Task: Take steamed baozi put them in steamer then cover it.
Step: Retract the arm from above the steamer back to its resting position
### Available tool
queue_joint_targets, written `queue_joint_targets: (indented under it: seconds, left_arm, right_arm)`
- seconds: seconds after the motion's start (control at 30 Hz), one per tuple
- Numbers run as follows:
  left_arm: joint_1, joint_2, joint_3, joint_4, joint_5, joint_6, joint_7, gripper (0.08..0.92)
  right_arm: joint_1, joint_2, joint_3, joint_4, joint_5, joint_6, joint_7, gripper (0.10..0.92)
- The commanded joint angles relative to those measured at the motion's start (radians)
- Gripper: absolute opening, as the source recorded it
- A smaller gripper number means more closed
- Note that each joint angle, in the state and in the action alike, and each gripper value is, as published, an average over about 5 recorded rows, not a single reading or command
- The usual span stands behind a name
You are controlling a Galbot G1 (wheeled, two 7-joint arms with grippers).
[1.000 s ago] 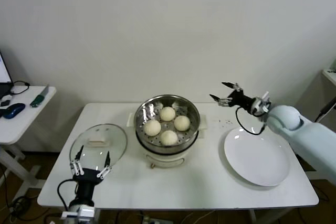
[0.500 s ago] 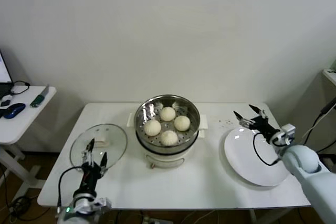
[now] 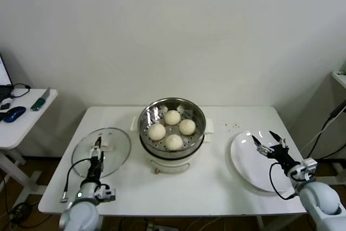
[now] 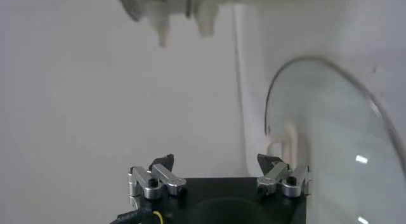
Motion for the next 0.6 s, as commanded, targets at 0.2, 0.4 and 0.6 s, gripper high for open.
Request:
queue_joint_targets:
  seconds: [0.2, 0.4, 0.6]
  left_arm:
    - [-0.176, 0.011, 0.004, 0.304, 0.069, -0.038, -0.013, 0.823]
    - [-0.207, 0.003, 0.021, 0.316, 0.027, -0.037, -0.041, 0.823]
    - [-0.235, 0.002, 0.032, 0.324, 0.005, -0.032, -0.043, 0.823]
  right_arm:
    - [-0.101, 0.068, 0.087, 0.053, -0.051, 0.002, -0.009, 0.823]
    - [-0.100, 0.073, 0.085, 0.050, -0.062, 0.005, -0.016, 0.823]
    - [-0.110, 0.080, 0.088, 0.045, -0.080, 0.013, -0.029, 0.823]
